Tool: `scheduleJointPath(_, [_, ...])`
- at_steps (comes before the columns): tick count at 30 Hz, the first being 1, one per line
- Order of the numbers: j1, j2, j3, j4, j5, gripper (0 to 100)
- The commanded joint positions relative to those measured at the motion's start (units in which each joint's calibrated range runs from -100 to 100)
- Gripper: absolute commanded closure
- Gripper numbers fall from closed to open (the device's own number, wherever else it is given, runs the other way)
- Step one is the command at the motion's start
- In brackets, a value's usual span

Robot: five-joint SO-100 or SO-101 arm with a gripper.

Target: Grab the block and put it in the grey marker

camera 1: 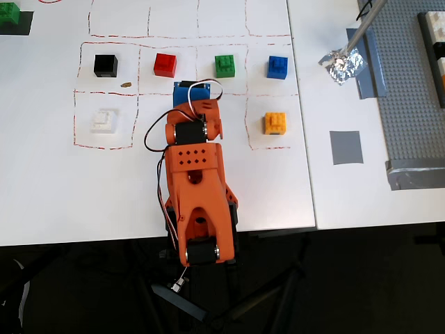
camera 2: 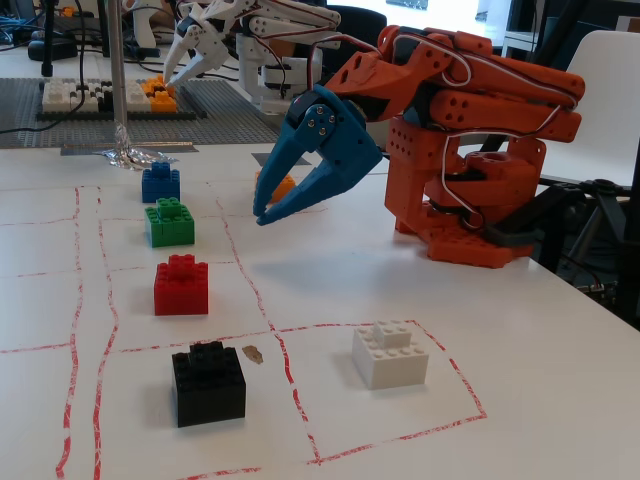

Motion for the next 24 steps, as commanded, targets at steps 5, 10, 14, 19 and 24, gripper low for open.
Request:
scheduleJointPath(5, [0.1, -0.9, 0.9, -1.6, 0.2, 100])
scheduleJointPath(10, [0.1, -0.9, 0.9, -1.6, 0.2, 100])
scheduleJointPath(14, [0.1, -0.9, 0.9, -1.6, 0.3, 100])
scheduleJointPath(19, [0.1, -0.9, 0.9, -1.6, 0.4, 100])
scheduleJointPath(24, [2.1, -0.2, 0.1, -1.5, 0.3, 100])
